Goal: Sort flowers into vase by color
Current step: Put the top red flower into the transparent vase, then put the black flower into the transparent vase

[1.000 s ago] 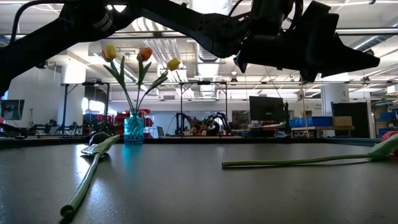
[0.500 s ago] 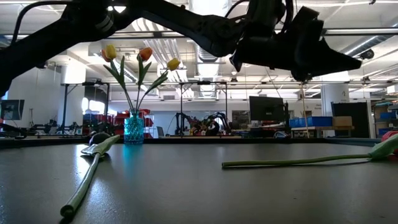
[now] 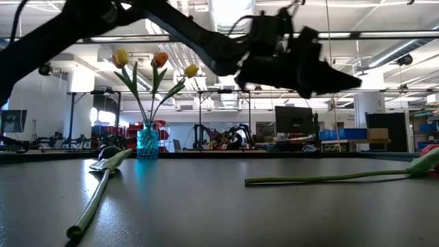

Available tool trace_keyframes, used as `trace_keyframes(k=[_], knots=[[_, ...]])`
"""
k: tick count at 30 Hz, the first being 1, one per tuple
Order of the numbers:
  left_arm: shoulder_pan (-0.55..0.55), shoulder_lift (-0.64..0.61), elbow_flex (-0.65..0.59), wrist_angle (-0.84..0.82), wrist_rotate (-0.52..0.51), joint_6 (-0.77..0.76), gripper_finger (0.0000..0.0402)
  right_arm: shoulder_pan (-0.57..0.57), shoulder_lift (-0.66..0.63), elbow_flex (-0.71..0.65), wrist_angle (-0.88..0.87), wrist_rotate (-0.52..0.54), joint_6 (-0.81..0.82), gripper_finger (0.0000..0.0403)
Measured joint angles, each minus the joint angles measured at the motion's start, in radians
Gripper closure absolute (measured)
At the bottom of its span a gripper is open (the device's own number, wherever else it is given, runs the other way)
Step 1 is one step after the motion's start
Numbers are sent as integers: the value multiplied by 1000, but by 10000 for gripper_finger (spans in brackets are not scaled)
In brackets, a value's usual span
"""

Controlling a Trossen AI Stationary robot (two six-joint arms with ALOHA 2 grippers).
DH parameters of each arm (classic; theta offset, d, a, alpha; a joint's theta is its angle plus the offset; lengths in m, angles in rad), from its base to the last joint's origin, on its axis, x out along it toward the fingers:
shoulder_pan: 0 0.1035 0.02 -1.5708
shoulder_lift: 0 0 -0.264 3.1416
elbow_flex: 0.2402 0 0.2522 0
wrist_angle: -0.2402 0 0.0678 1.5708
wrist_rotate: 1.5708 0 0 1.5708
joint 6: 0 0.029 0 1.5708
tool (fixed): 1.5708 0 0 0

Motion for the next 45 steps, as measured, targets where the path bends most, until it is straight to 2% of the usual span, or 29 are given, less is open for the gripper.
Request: trace_keyframes(k=[5,10,14,19,23,31,37,41,45], knots=[[20,-171,-290,191,-54,-7,401,-30,0,-30,1,87,43,394],[21,-335,-573,328,-117,3,401,-77,0,-41,2,103,45,394],[22,-425,-776,560,-118,-74,401,-86,0,-35,5,101,41,394],[22,-490,-999,816,-120,-163,401,-86,1,1,10,-1,18,394],[22,-534,-1135,930,-165,-187,401,-86,13,13,19,-39,11,394],[22,-606,-1293,1035,-212,-210,401,-90,80,2,28,-73,45,394],[22,-629,-1333,1044,-213,-214,401,-93,100,7,32,-176,139,386],[22,-629,-1334,1043,-213,-228,401,-96,100,41,35,-239,133,358],[22,-629,-1330,1043,-213,-228,401,-97,100,77,12,-280,114,313]])
